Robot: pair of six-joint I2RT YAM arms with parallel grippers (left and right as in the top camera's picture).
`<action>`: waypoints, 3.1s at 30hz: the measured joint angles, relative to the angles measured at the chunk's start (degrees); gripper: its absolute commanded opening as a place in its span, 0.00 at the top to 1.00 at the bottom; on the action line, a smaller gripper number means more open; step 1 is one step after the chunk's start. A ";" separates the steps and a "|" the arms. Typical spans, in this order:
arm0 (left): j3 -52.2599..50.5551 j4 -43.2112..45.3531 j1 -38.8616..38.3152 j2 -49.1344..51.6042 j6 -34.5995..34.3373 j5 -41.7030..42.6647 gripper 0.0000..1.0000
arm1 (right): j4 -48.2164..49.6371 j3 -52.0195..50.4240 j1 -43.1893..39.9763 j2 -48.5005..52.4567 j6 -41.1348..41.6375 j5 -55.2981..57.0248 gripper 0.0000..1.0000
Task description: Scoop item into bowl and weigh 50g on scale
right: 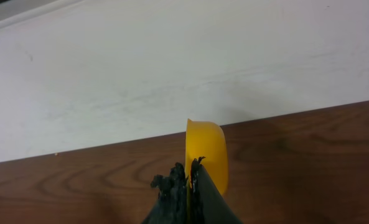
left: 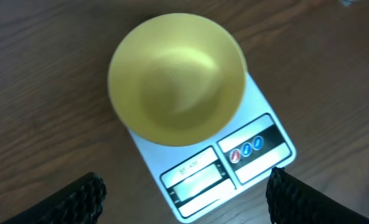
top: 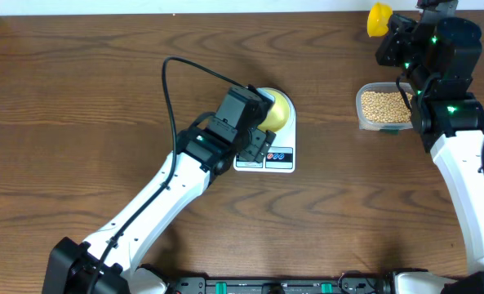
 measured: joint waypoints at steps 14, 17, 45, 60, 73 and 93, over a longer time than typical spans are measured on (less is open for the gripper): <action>0.00 -2.45 -0.96 1.99 -2.45 0.00 0.00 | -0.35 0.00 0.00 3.37 0.00 0.00 0.99; 0.00 -2.47 -0.96 3.98 -2.47 0.00 0.01 | -0.35 0.00 0.00 3.50 0.00 0.00 0.99; 0.00 -3.80 -6.19 6.75 -7.41 -7.72 0.01 | -0.13 0.00 0.00 3.50 0.00 0.00 0.99; 0.00 -3.76 -7.37 12.24 -11.58 -11.58 0.01 | -0.13 0.00 0.00 3.50 0.00 -0.02 0.99; 0.00 -2.27 -7.37 13.03 -15.32 -13.81 0.01 | -0.15 0.00 0.00 3.50 0.00 -0.02 0.99; 0.00 0.61 -7.56 16.26 -15.32 -14.80 0.01 | -0.39 0.00 0.00 3.50 0.00 -1.09 0.99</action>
